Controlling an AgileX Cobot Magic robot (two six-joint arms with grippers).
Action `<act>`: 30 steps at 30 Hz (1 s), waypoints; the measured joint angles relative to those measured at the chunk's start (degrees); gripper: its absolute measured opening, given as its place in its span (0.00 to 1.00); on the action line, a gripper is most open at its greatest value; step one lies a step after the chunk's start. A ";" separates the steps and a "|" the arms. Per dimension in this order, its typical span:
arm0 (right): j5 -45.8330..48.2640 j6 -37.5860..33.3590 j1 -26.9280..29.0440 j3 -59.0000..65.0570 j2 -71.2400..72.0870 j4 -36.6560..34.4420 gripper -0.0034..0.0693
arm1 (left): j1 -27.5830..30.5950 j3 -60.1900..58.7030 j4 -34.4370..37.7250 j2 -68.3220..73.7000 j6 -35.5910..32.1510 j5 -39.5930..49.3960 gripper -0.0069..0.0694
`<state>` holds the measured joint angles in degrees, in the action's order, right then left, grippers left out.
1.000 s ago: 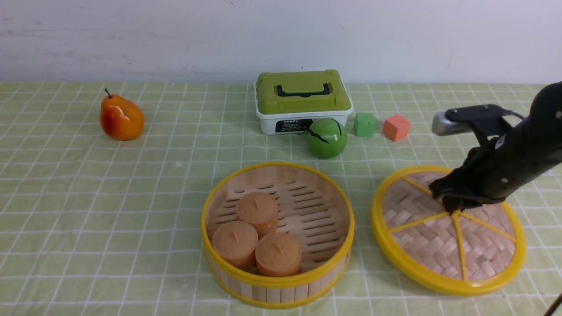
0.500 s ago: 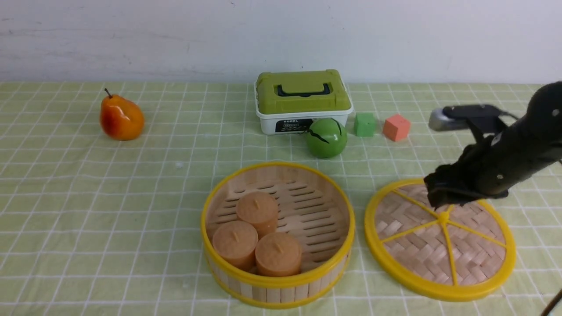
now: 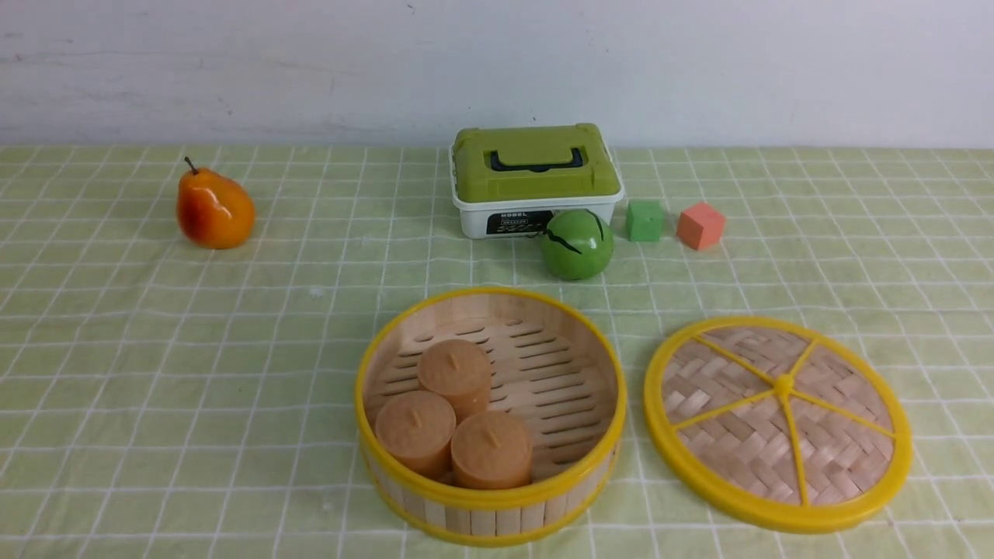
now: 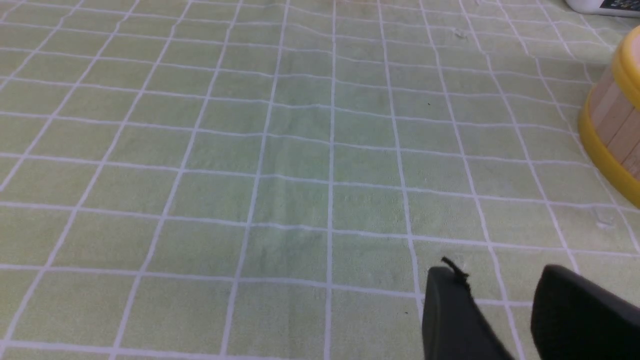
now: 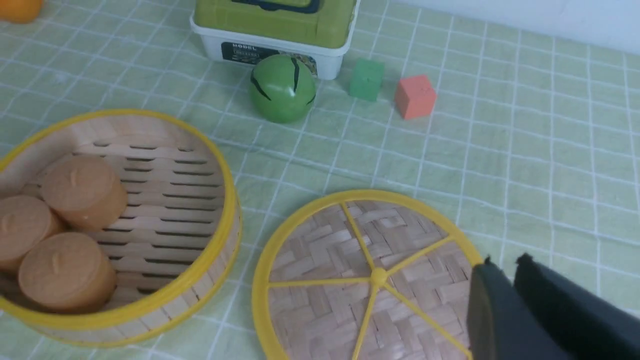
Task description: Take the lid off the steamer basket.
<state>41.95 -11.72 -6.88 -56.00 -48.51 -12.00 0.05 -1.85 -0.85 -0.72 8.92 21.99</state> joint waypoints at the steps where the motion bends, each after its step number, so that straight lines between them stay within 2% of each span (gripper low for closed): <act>1: 0.29 0.00 0.00 1.69 2.49 0.00 0.04 | 0.00 0.00 0.00 0.00 0.00 0.00 0.40; 9: 2.57 0.00 0.00 9.09 13.22 0.01 0.02 | 0.00 0.00 0.00 0.00 0.00 0.00 0.40; 25: 17.90 0.00 0.00 10.07 14.77 0.28 0.03 | 0.00 0.00 0.00 0.00 0.00 0.00 0.40; 28: 16.35 0.00 0.00 10.74 14.82 0.92 0.03 | 0.00 0.00 0.00 0.00 0.00 0.00 0.40; 30: 9.59 -0.28 0.00 13.45 15.61 1.19 0.04 | 0.00 0.00 0.00 0.00 0.00 0.00 0.40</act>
<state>51.54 -12.00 -6.88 -42.55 -32.90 -10.80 0.05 -1.85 -0.85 -0.72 8.92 21.99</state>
